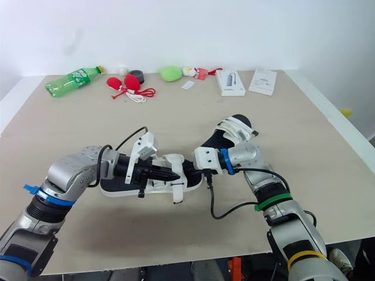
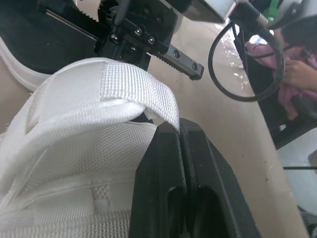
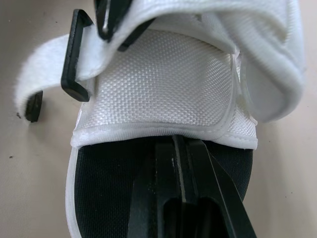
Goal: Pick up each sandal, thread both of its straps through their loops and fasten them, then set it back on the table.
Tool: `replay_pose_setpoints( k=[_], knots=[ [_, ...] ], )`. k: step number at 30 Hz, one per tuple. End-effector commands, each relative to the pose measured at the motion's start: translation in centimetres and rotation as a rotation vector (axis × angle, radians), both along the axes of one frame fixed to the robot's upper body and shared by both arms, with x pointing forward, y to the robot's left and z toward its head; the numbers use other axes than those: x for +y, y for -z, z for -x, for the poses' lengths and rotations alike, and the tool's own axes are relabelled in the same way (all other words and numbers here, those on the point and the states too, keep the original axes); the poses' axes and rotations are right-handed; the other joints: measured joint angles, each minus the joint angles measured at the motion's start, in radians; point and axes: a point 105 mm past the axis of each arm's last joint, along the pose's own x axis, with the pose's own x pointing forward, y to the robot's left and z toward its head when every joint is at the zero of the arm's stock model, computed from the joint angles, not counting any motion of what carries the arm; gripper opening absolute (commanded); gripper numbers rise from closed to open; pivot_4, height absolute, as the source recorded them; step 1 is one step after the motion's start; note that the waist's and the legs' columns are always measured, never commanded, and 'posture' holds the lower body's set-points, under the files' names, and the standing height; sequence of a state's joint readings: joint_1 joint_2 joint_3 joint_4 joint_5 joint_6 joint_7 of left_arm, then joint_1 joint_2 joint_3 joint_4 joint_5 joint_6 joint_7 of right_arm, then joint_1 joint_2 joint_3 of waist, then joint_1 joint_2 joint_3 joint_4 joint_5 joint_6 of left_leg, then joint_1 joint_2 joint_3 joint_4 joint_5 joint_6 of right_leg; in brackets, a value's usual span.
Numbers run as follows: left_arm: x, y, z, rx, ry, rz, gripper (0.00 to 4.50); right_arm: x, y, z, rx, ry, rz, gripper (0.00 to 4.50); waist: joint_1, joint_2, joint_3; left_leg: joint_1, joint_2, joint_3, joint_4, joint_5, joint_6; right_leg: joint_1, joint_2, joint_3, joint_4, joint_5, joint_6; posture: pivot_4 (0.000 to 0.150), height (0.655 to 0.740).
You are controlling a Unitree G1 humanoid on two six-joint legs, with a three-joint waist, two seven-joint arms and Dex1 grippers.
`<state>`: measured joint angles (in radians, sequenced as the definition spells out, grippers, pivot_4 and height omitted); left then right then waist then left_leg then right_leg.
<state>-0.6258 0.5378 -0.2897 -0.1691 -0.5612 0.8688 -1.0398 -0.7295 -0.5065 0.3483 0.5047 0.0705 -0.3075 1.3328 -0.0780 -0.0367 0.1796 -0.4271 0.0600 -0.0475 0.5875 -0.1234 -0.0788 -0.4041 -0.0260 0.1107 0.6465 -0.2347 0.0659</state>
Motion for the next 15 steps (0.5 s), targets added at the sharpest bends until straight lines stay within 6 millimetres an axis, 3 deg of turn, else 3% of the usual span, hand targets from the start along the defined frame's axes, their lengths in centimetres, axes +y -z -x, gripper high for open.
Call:
replay_pose_setpoints(
  k=[1,3,5,9,13,15],
  knots=[
    [0.1,0.0,0.2,-0.022,0.017,-0.034,0.57,-1.3,2.5,0.0,0.070,0.042,0.107,0.00,0.000,0.000,0.000,0.000,0.000,0.000,0.000,0.000,0.000,0.000,0.000,0.000,0.000,0.000,0.000,0.150,0.7400],
    [0.2,-1.2,0.4,-0.053,0.049,-0.008,1.20,-1.4,2.6,0.0,0.069,0.041,0.110,0.00,0.000,0.000,0.000,0.000,0.000,0.000,0.000,0.000,0.000,0.000,0.000,0.000,0.000,0.000,0.000,0.150,0.7400],
    [0.4,-2.4,0.5,-0.080,0.074,0.011,2.11,-1.4,2.5,-0.1,0.069,0.040,0.111,0.00,0.000,0.000,0.000,0.000,0.000,0.000,0.000,0.000,0.000,0.000,0.000,0.000,0.000,0.000,0.000,0.150,0.7400],
    [1.8,-5.6,1.6,-0.114,0.153,0.027,3.35,-1.4,2.5,-0.1,0.067,0.038,0.112,0.00,-0.001,0.000,0.000,0.000,0.000,0.000,0.000,0.000,0.000,-0.001,0.000,0.000,0.000,0.000,0.000,0.150,0.7400],
    [3.5,-7.8,3.5,-0.022,0.209,0.080,3.35,-1.5,2.5,0.0,0.068,0.037,0.114,0.00,-0.003,0.000,0.001,-0.001,0.000,0.000,0.000,0.000,0.000,-0.003,0.000,0.000,0.000,0.000,0.000,0.150,0.7400],
    [4.4,-7.7,5.3,0.093,0.247,0.091,3.35,-1.6,2.6,0.1,0.069,0.038,0.114,0.00,-0.005,0.000,0.001,-0.001,0.000,0.000,0.000,0.000,0.000,-0.002,0.000,0.000,0.000,0.000,0.000,0.150,0.7400]
  ],
)
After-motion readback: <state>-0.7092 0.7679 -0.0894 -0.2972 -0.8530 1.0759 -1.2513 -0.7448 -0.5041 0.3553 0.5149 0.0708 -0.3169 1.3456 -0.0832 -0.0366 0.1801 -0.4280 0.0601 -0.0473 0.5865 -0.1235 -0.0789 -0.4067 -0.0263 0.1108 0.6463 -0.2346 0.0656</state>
